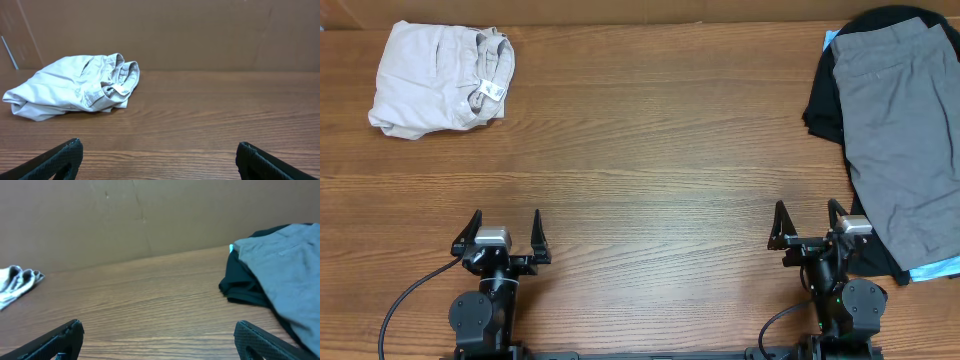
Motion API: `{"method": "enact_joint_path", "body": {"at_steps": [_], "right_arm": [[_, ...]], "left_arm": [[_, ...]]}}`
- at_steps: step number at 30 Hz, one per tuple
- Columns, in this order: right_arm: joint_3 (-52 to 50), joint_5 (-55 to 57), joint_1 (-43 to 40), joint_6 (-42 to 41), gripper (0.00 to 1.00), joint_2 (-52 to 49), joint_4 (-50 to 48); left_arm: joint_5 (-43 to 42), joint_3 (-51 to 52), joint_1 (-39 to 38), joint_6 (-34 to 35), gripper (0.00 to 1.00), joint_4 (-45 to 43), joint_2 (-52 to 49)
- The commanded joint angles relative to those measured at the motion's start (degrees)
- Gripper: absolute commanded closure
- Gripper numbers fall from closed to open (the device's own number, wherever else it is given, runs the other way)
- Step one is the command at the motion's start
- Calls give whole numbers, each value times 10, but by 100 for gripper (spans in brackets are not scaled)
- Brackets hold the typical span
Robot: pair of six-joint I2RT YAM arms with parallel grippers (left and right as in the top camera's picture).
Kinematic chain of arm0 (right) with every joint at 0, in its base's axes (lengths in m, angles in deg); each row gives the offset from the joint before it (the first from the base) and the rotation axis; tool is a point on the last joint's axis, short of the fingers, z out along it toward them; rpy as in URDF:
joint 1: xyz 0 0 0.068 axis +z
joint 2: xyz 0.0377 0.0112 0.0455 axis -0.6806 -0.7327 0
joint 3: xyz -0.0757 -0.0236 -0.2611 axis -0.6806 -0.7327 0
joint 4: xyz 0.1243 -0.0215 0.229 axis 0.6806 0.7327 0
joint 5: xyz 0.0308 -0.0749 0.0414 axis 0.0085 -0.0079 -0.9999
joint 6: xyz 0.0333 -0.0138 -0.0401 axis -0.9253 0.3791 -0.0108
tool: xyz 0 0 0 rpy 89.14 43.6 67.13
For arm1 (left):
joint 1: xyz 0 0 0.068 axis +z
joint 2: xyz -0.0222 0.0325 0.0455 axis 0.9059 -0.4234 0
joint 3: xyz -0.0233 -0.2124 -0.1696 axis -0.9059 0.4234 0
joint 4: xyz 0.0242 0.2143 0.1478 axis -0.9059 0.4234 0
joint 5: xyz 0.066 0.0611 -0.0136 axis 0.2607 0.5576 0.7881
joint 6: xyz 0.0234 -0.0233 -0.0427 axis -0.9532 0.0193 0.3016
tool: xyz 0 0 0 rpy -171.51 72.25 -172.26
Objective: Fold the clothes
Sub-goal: 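Reach the right gripper toward the grey shorts on the right pile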
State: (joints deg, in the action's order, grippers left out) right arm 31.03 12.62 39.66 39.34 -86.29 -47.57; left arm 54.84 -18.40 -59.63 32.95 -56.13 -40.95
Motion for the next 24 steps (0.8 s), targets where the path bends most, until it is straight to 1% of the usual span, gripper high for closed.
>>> {"method": "enact_joint_path", "body": {"at_steps": [1, 6, 10, 12, 15, 16, 18, 19, 20, 21, 22, 24], "right_arm": [[40, -13, 5, -28, 0, -10, -2], [121, -14, 5, -28, 0, -76, -1], [219, -50, 5, -28, 0, -189, 1], [276, -85, 5, -28, 0, -256, 2], [348, -128, 5, -28, 0, -328, 19], [407, -148, 5, -28, 0, -381, 55], [460, -155, 5, -27, 0, -424, 98], [513, -160, 5, -15, 0, -463, 144], [567, -162, 5, 3, 0, -501, 195], [606, -162, 5, 17, 0, -527, 231], [624, -162, 5, 23, 0, -539, 246], [706, -161, 5, 54, 0, -592, 318]], "left_arm": [[-12, -25, -1, 10, 0, 4, 6], [5, -53, -1, 11, 0, 5, 6], [5, -84, -1, 36, 0, 6, 0], [1, -110, -1, 55, 0, 9, -26], [-23, -151, -1, 55, 0, 23, -80], [-37, -191, -1, 55, 0, 24, -135], [-49, -237, -1, 55, 0, 25, -194], [-64, -289, -1, 55, 0, 31, -257], [-83, -355, -1, 55, 0, 48, -329], [-99, -396, -1, 55, 0, 62, -370], [-109, -424, -1, 55, 0, 72, -397], [-144, -535, -1, 55, 0, 126, -494]]}}
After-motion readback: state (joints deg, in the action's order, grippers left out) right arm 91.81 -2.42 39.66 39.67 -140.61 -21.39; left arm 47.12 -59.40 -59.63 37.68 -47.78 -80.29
